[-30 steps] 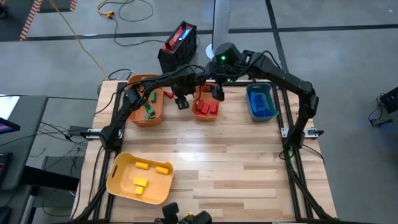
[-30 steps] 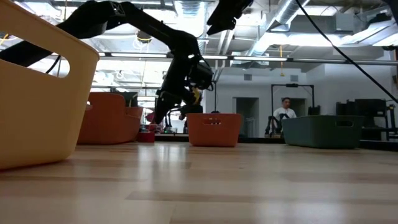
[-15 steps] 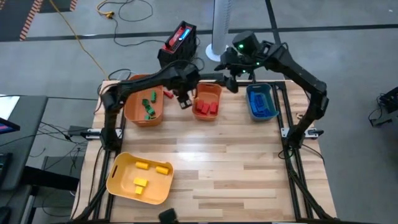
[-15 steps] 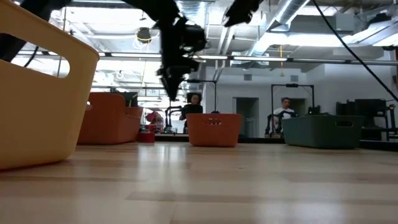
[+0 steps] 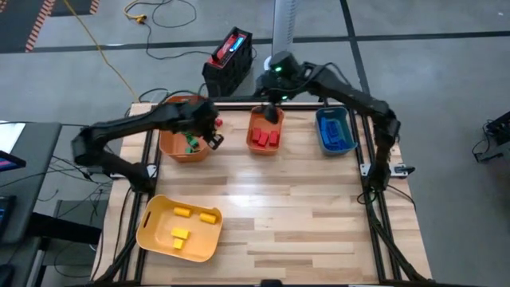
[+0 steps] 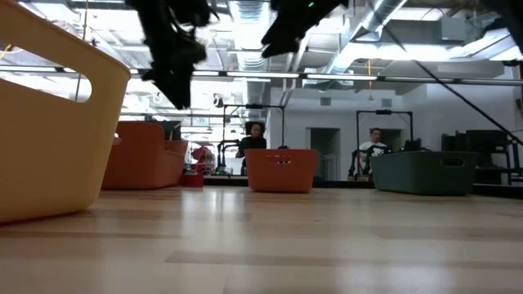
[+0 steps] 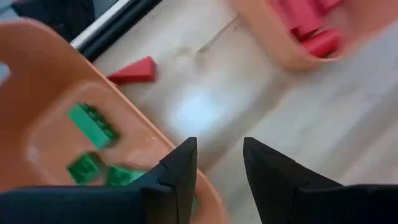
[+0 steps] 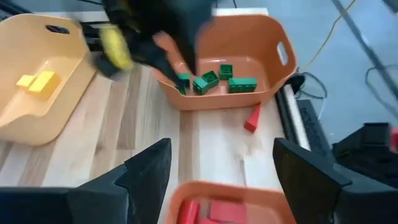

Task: Sort blocks
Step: Move the red block

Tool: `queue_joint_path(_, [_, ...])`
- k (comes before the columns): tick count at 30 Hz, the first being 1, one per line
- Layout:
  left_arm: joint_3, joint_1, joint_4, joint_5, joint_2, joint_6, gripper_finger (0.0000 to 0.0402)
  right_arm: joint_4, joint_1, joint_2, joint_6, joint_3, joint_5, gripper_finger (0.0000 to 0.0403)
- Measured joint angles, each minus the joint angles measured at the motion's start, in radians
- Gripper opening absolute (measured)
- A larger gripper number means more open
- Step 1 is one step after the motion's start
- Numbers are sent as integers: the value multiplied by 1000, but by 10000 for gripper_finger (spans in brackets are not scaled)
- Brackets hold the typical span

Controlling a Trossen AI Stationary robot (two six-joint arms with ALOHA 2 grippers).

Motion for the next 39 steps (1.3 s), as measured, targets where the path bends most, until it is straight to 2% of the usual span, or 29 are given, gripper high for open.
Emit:
queue_joint_path(7, [-94, -84, -22, -21, -239, -228, 125, 178, 36, 128, 87, 0, 4, 291])
queue_joint_path(13, [-116, -157, -44, -19, -352, -373, 125, 281, 68, 234, 138, 0, 40, 291])
queue_joint_path(20, [-116, -254, -43, -18, -406, -452, 125, 330, 82, 354, 189, 51, 125, 291])
queue_joint_path(28, [-115, -327, -44, -21, -429, -466, 125, 179, 90, 542, 213, 336, 138, 291])
queue_joint_path(39, [-114, -339, -131, -88, -460, -529, 125, 246, 89, 599, 228, 311, 171, 291])
